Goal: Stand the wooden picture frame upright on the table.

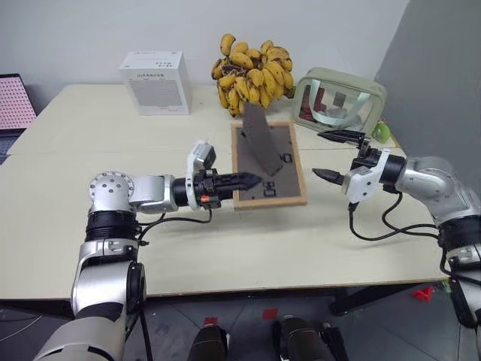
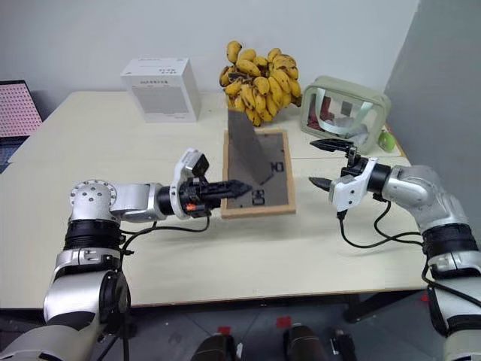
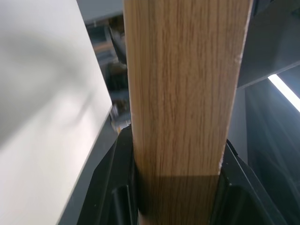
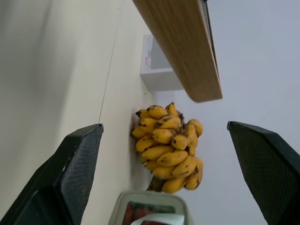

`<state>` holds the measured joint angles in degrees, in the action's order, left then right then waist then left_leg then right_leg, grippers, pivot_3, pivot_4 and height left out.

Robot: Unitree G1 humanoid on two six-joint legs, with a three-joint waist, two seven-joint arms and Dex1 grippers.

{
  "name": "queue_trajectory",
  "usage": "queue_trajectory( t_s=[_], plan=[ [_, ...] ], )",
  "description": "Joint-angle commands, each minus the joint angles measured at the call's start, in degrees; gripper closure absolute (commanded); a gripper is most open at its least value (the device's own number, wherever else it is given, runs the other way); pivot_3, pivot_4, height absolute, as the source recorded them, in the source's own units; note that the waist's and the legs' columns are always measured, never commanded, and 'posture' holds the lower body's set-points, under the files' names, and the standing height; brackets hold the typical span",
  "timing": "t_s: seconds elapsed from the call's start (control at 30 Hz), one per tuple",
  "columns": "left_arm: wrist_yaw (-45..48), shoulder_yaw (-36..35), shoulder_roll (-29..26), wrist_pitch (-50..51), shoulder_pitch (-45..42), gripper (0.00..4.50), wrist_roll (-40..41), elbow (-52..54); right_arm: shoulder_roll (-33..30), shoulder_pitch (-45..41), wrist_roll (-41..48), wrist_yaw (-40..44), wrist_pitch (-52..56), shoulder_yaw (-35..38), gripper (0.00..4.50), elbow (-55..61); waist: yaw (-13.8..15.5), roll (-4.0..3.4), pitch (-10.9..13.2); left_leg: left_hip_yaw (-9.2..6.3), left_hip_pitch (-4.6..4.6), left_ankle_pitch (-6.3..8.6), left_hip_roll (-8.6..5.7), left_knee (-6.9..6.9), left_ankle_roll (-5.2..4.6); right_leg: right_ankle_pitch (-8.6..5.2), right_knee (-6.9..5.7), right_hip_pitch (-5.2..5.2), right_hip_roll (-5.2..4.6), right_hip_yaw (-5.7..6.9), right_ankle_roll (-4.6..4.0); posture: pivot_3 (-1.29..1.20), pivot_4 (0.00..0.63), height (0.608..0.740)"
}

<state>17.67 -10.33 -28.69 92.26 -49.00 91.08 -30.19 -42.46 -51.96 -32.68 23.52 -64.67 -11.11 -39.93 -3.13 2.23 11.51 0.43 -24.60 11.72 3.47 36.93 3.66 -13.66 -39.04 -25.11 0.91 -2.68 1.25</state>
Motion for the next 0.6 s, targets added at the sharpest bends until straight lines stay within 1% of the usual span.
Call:
queue_trajectory(
  t_s=[0.03,0.17,0.27,0.33,0.37,0.4,0.43,0.53,0.57,0.6],
  plan=[
    [-4.20,0.23,-0.73,0.24,-1.64,3.21,8.24,-0.04,0.80,-6.09,-12.19,-15.08,-6.08,-2.41,0.02,-3.18,0.19,0.00,0.00,-0.03,-0.01,-0.01,0.00,0.00,0.02,0.00,0.00,0.00,0.00,0.03,0.00,0.00,0.150,0.740],
    [-8.11,1.37,-0.35,-0.69,-1.19,3.21,12.56,0.39,1.71,-9.45,-20.19,-25.75,-9.65,-5.59,0.02,-3.29,0.40,0.00,0.00,-0.06,0.00,-0.03,-0.05,0.03,0.04,-0.01,-0.01,0.03,-0.02,0.02,0.00,0.00,0.150,0.740],
    [-10.54,4.54,-0.81,-1.82,1.90,3.21,16.76,5.03,2.26,-11.20,-25.81,-30.74,-10.79,-9.90,0.02,-4.06,0.56,0.00,0.00,-0.10,0.00,-0.04,-0.07,0.03,0.05,0.01,-0.02,0.06,-0.03,0.03,-0.02,0.00,0.150,0.740],
    [-12.35,6.38,-1.52,-3.63,3.47,3.21,20.12,6.94,2.22,-11.92,-27.48,-33.46,-11.55,-11.64,0.40,-4.67,0.62,0.00,-0.01,-0.09,0.00,-0.04,-0.09,0.02,0.05,0.06,-0.01,0.06,-0.06,0.00,-0.10,0.00,0.150,0.740],
    [-12.74,6.95,-1.83,-4.37,3.98,3.21,21.17,7.63,2.09,-12.31,-27.92,-34.62,-11.91,-12.33,0.48,-5.12,0.73,0.00,0.00,-0.09,0.00,-0.04,-0.09,0.02,0.05,0.06,-0.01,0.06,-0.07,0.00,-0.11,0.00,0.150,0.740],
    [-12.80,7.31,-2.09,-4.87,4.36,3.21,21.70,8.15,1.92,-12.68,-28.66,-36.12,-12.03,-12.96,0.83,-5.30,0.82,0.00,0.00,-0.09,0.00,-0.04,-0.09,0.02,0.05,0.06,0.00,0.06,-0.08,-0.01,-0.11,0.00,0.150,0.740],
    [-12.85,7.50,-2.21,-5.36,4.72,3.21,21.92,8.66,1.75,-12.98,-29.12,-37.34,-12.07,-13.48,0.97,-5.48,0.88,0.00,0.00,-0.10,0.00,-0.04,-0.09,0.02,0.05,0.06,0.00,0.06,-0.08,0.01,-0.12,0.00,0.150,0.740],
    [-12.99,7.87,-2.55,-6.34,5.49,3.21,21.92,9.61,1.30,-13.54,-30.11,-40.39,-12.08,-14.52,1.71,-5.83,1.02,0.00,0.00,-0.13,0.00,-0.07,-0.12,0.04,0.03,0.09,-0.03,0.06,-0.07,0.02,-0.16,0.00,0.150,0.740],
    [-13.14,7.95,-2.65,-6.68,5.71,3.21,21.92,9.79,0.96,-13.65,-30.40,-41.44,-12.27,-14.80,2.01,-5.77,1.04,0.00,-0.01,-0.14,0.01,-0.10,-0.14,0.04,0.01,0.11,-0.03,0.07,-0.08,0.02,-0.17,0.00,0.150,0.740],
    [-13.15,7.95,-2.67,-6.94,5.88,3.21,21.92,9.86,0.57,-13.72,-30.79,-42.78,-12.34,-14.94,2.17,-5.54,1.11,0.00,-0.01,-0.15,0.02,-0.10,-0.15,0.04,0.00,0.11,-0.03,0.10,-0.08,0.03,-0.17,0.00,0.150,0.740]
  ],
)
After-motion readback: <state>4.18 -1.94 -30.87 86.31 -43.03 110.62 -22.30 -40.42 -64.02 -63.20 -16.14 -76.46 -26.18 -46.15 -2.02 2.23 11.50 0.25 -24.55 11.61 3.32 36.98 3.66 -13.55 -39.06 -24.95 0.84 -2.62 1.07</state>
